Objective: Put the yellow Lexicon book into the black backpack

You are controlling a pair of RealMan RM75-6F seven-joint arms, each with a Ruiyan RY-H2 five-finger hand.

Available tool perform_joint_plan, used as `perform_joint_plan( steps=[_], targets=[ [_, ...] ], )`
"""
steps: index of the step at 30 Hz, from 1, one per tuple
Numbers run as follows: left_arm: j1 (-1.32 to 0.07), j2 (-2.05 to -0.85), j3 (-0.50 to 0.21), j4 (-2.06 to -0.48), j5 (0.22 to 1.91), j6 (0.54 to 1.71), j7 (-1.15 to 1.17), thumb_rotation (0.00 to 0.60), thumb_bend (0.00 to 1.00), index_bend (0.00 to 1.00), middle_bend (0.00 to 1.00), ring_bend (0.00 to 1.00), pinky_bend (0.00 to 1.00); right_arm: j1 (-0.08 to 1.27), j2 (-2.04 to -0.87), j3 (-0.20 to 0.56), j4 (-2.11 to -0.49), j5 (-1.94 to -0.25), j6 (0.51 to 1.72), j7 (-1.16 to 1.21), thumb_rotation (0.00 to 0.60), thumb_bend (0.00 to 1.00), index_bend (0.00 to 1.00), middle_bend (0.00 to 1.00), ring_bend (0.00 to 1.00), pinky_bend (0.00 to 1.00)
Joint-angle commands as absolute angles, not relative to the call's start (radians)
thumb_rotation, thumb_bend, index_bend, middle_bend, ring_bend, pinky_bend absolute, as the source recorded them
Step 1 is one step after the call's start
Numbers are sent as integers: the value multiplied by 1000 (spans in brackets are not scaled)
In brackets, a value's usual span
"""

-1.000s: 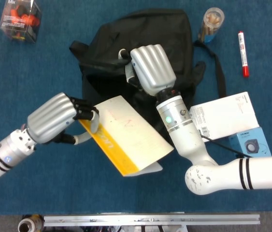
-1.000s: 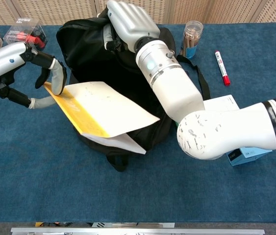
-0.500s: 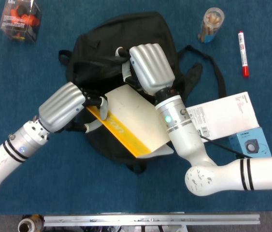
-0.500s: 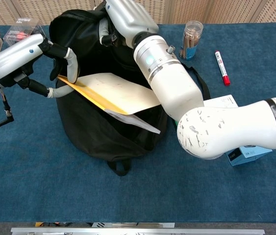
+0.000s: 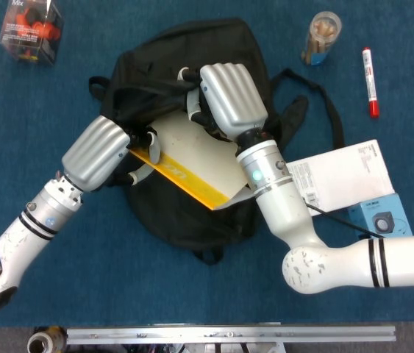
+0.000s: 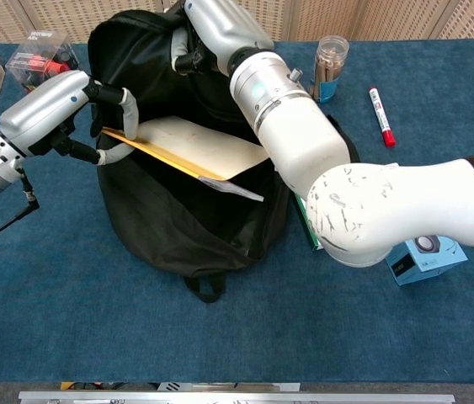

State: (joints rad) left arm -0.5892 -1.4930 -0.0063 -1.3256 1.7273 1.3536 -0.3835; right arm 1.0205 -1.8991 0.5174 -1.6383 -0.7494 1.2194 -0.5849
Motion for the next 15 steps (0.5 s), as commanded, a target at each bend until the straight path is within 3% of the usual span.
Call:
perform_joint_plan(
  steps=[1,15],
  targets=[
    [-570,-1526,-23,-1290,1707,1375,-296,600,403,619,587,514,664,1025,-1898,519,-1640,-743,1220,-587,600,823,703,614,617,807],
    [-464,-1590,-43,-1321,1633,1465,-23,600,403,616,605,514,664,1040,-1900,527,-1640,-705,1233,-577,600,822,703,614,617,806]
  ],
)
